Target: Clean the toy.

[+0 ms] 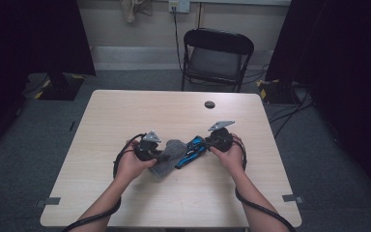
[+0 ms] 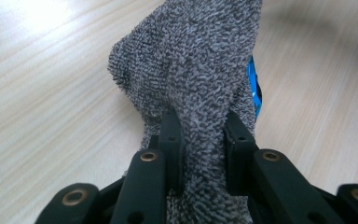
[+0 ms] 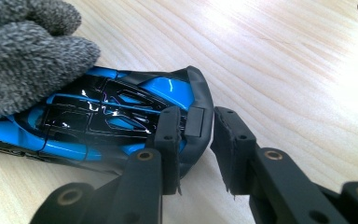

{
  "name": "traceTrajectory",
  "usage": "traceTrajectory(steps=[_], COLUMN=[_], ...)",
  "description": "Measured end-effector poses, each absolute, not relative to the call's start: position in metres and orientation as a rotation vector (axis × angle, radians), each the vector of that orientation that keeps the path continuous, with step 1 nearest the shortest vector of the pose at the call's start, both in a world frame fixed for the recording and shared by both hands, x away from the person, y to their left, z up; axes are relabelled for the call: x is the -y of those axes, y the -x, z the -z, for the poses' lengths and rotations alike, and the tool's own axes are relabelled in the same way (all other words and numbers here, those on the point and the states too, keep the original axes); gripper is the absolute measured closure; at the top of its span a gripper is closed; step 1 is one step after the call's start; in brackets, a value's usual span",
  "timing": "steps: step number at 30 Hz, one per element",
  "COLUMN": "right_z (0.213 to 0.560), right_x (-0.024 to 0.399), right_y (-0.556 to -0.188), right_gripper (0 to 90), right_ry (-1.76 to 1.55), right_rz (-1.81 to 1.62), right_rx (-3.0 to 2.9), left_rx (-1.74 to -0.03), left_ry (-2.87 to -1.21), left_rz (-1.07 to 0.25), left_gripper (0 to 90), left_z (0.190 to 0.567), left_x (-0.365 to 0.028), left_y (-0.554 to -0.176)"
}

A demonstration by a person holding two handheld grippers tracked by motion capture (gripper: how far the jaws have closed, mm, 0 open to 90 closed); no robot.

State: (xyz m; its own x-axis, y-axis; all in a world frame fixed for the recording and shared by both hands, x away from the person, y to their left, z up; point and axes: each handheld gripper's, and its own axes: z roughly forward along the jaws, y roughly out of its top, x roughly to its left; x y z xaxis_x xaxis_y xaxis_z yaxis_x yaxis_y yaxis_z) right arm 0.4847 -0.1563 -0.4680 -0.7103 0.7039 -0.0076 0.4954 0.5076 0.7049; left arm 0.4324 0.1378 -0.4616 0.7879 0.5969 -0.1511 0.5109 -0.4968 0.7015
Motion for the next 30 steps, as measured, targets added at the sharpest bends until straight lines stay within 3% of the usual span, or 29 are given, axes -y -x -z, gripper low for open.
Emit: traceTrajectory(steps=[15, 22, 30], right_z=[0.468, 0.469, 0.470], right_x=[0.156, 0.157, 0.157], right_y=[-0.484, -0.484, -0.483], right_gripper=[72.1, 72.2, 72.4], right_ry=[-0.999, -1.014, -1.020], right_rz=[-1.005, -1.022, -1.034], right_rx=[-2.457, -2.448, -2.442], left_rx=[-0.846, -0.790, -0.773], left_ry=[-2.137, -2.137, -2.184], left_rz=[-0.151, -0.184, -0.202], left_gripper=[73.8, 73.7, 73.6], left_z=[0.451, 0.431, 0.437], left_x=[-0.153, -0.116, -0.071], left_y=[-0.438, -0.462, -0.485])
